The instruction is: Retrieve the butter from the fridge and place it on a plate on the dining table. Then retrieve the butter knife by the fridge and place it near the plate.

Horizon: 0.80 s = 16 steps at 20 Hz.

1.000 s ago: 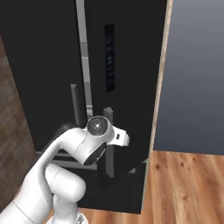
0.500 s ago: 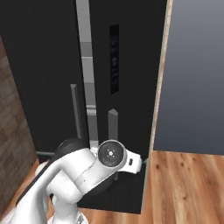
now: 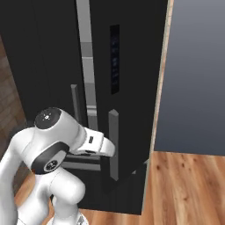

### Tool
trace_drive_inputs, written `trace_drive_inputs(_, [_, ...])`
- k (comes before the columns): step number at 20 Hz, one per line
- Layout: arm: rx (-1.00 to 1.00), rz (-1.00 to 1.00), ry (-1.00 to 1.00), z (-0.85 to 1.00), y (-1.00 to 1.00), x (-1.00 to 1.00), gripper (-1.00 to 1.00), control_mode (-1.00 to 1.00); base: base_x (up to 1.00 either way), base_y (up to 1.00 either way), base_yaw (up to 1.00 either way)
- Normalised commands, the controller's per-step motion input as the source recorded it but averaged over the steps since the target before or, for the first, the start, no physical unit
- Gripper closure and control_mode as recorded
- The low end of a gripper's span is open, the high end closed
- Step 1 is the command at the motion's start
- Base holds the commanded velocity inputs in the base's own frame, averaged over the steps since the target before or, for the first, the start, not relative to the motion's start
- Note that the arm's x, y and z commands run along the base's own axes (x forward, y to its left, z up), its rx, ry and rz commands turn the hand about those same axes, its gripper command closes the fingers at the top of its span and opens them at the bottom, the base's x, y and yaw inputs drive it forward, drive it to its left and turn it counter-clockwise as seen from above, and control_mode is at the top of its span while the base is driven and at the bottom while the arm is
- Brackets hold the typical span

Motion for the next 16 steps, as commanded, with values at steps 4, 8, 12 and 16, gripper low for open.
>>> trace_drive_inputs(4, [-0.39, -0.17, 0.28, 0.32, 1.00, 0.00, -1.00, -1.00, 0.00, 0.00, 0.00])
trace_drive_inputs(8, [-0.17, -0.10, 0.07, -0.01, 0.91, 0.00, -1.00, -1.00, 0.00, 0.00, 0.00])
trace_drive_inputs(12, [-0.01, 0.10, 0.03, 0.00, 0.26, 0.04, -1.00, -1.00, 0.00, 0.00, 0.00])
trace_drive_inputs(16, [-0.20, 0.12, 0.19, 0.00, 0.51, 0.42, -1.00, -1.00, 0.00, 0.00, 0.00])
